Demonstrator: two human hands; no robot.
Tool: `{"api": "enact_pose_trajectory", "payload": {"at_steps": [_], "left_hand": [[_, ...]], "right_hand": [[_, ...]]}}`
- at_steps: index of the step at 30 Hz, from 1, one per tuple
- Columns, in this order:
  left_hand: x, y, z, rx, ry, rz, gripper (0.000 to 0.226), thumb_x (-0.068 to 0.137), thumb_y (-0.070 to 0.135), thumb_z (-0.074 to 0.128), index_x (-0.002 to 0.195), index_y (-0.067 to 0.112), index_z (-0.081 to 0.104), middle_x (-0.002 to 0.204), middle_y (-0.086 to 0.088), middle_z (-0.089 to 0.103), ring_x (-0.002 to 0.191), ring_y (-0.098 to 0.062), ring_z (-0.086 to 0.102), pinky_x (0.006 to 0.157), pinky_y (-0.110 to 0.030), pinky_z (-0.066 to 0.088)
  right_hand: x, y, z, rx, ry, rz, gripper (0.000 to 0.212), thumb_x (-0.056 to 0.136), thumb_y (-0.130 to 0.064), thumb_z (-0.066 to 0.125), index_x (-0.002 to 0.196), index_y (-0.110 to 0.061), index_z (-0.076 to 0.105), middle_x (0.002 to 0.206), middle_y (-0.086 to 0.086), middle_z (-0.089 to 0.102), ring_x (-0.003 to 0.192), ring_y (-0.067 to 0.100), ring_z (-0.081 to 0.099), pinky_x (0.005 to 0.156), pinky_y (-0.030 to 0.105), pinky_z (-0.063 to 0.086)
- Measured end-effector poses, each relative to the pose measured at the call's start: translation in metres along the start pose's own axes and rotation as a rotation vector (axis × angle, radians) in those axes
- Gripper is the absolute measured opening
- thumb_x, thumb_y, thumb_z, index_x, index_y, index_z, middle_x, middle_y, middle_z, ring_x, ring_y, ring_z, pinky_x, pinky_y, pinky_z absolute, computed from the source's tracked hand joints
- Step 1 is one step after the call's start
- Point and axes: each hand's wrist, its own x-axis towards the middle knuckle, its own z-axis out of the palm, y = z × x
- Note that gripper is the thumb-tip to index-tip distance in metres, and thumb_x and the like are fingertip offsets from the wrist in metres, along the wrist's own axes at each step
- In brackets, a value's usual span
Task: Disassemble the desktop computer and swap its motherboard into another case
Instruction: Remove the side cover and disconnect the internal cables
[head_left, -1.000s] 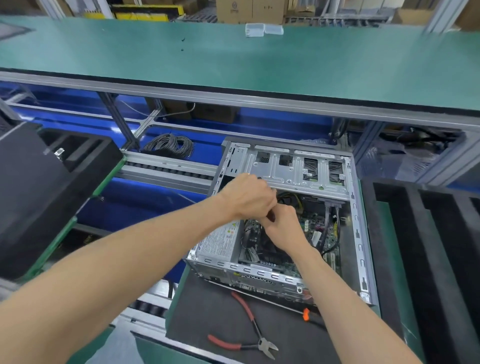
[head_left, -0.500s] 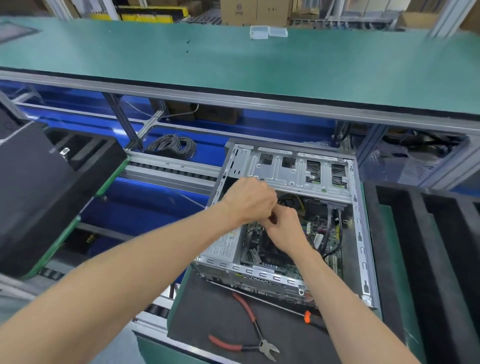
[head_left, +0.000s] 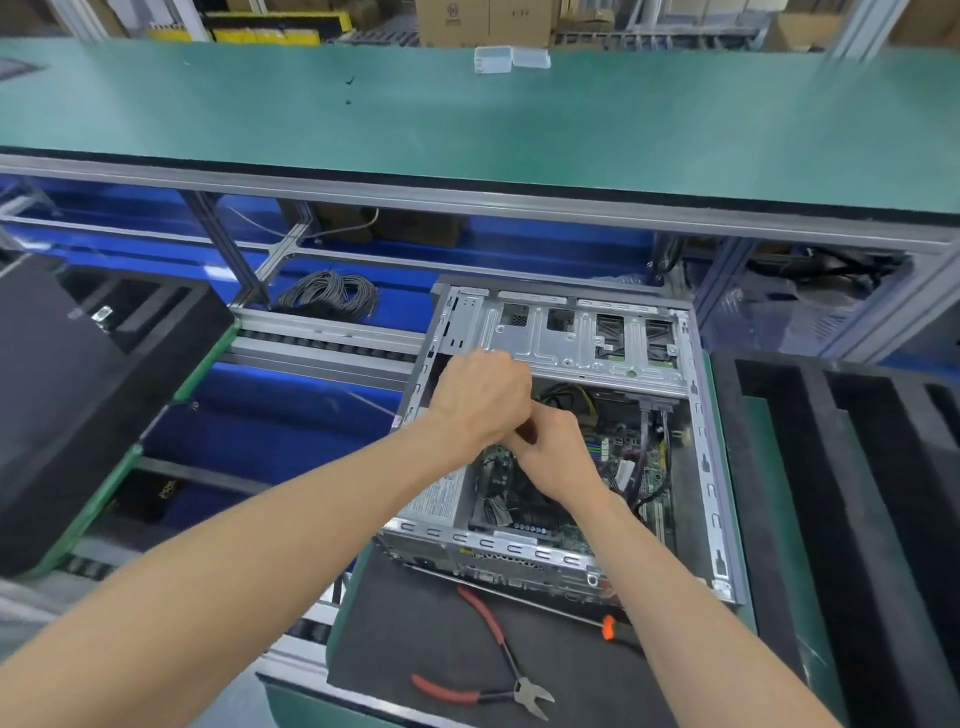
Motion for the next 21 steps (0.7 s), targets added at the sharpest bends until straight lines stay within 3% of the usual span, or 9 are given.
{"api": "enact_pose_trajectory", "payload": {"at_steps": [1, 3, 6, 9, 12, 15, 17, 19, 21], "left_hand": [[0.0, 0.005, -0.002, -0.043, -0.007, -0.085, 0.025, 0.089, 0.013, 0.046, 0.065, 0.012, 0.055, 0.057, 0.001, 0.027, 0.058, -0.026, 0.044, 0.051, -0.031, 0.03], [0.0, 0.008, -0.002, -0.073, 0.014, -0.09, 0.034, 0.091, 0.013, 0.044, 0.058, 0.016, 0.039, 0.058, 0.001, 0.029, 0.06, -0.028, 0.048, 0.049, -0.03, 0.027], [-0.01, -0.004, -0.003, -0.068, 0.085, 0.094, 0.029, 0.101, 0.027, 0.037, 0.078, 0.016, 0.051, 0.066, -0.001, 0.047, 0.059, -0.024, 0.049, 0.048, -0.03, 0.03], [-0.019, -0.021, -0.003, 0.01, 0.096, 0.383, 0.025, 0.102, 0.028, 0.037, 0.102, 0.009, 0.053, 0.086, -0.008, 0.056, 0.067, -0.022, 0.048, 0.066, -0.03, 0.036], [-0.022, -0.024, -0.004, 0.076, 0.058, 0.441, 0.023, 0.096, 0.017, 0.032, 0.11, 0.009, 0.049, 0.094, -0.011, 0.055, 0.071, -0.024, 0.048, 0.069, -0.032, 0.038], [-0.02, -0.015, -0.008, 0.159, -0.025, 0.46, 0.033, 0.089, 0.013, 0.021, 0.112, 0.008, 0.045, 0.096, -0.013, 0.053, 0.069, -0.024, 0.044, 0.072, -0.037, 0.047], [-0.018, -0.008, -0.006, 0.204, -0.043, 0.464, 0.031, 0.093, 0.013, 0.02, 0.111, 0.007, 0.045, 0.095, -0.013, 0.053, 0.066, -0.024, 0.045, 0.066, -0.037, 0.043], [-0.016, -0.004, -0.009, 0.202, -0.05, 0.415, 0.029, 0.097, 0.014, 0.023, 0.11, 0.006, 0.048, 0.088, -0.011, 0.053, 0.058, -0.02, 0.039, 0.061, -0.036, 0.037], [-0.013, -0.008, -0.012, 0.125, -0.072, 0.342, 0.025, 0.098, 0.013, 0.032, 0.105, 0.004, 0.054, 0.074, -0.004, 0.044, 0.055, -0.017, 0.035, 0.058, -0.034, 0.036]], "right_hand": [[0.0, -0.001, 0.0, -0.002, 0.01, 0.015, 0.044, 0.088, -0.007, 0.068, 0.063, -0.031, 0.042, 0.051, -0.013, 0.045, 0.049, 0.001, 0.047, 0.049, 0.014, 0.034], [0.001, 0.0, 0.001, -0.011, 0.028, 0.035, 0.048, 0.087, -0.002, 0.067, 0.06, -0.032, 0.04, 0.048, -0.014, 0.043, 0.047, 0.0, 0.046, 0.05, 0.012, 0.035], [0.0, 0.002, -0.004, 0.009, 0.027, 0.038, 0.044, 0.087, 0.0, 0.062, 0.06, -0.029, 0.044, 0.048, -0.008, 0.047, 0.042, 0.006, 0.041, 0.045, 0.016, 0.031], [-0.001, 0.001, -0.006, 0.008, -0.044, 0.015, 0.019, 0.091, -0.011, 0.065, 0.074, -0.015, 0.06, 0.059, 0.008, 0.06, 0.048, 0.014, 0.041, 0.05, 0.021, 0.032], [-0.001, 0.0, -0.006, 0.011, -0.052, 0.022, 0.017, 0.093, -0.017, 0.067, 0.077, -0.019, 0.061, 0.066, 0.011, 0.064, 0.058, 0.021, 0.051, 0.054, 0.021, 0.037], [0.0, 0.001, -0.006, -0.02, -0.059, 0.043, 0.013, 0.092, -0.013, 0.065, 0.084, -0.021, 0.059, 0.076, 0.01, 0.067, 0.07, 0.03, 0.06, 0.061, 0.034, 0.044], [-0.001, 0.005, -0.009, -0.065, -0.074, 0.028, 0.012, 0.09, -0.018, 0.067, 0.088, -0.024, 0.056, 0.084, 0.007, 0.064, 0.079, 0.03, 0.058, 0.065, 0.038, 0.045], [-0.003, 0.011, -0.016, -0.153, -0.134, -0.013, 0.028, 0.083, -0.03, 0.073, 0.103, -0.025, 0.054, 0.097, -0.002, 0.057, 0.093, 0.023, 0.049, 0.073, 0.037, 0.043], [-0.004, 0.019, -0.023, -0.362, -0.289, 0.015, 0.07, 0.073, -0.042, 0.077, 0.133, -0.019, 0.048, 0.123, 0.003, 0.05, 0.115, 0.025, 0.041, 0.093, 0.046, 0.042]]}}
